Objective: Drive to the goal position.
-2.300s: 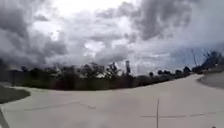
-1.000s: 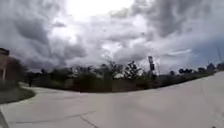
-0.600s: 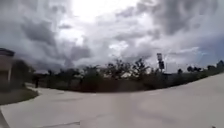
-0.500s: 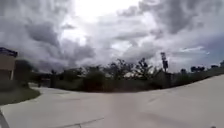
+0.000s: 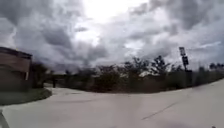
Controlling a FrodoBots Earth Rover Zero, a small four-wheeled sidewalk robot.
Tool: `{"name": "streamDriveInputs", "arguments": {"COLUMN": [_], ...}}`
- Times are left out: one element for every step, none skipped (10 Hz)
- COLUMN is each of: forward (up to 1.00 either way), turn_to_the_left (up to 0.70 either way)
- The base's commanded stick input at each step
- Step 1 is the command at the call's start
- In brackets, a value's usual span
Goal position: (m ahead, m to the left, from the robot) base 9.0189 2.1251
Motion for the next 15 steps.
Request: {"name": "streamDriveInputs", "arguments": {"forward": [0.85, 0.85, 0.85, 0.85, 0.85, 0.85, 0.85, 0.85, 0.85, 0.85, 0.85, 0.85, 0.85, 0.85, 0.85], "turn_to_the_left": [0.0, 0.0, 0.0, 0.0, 0.0, 0.0, 0.03, 0.16, 0.34, 0.34, 0.34, 0.34, 0.34, 0.34, 0.34]}}
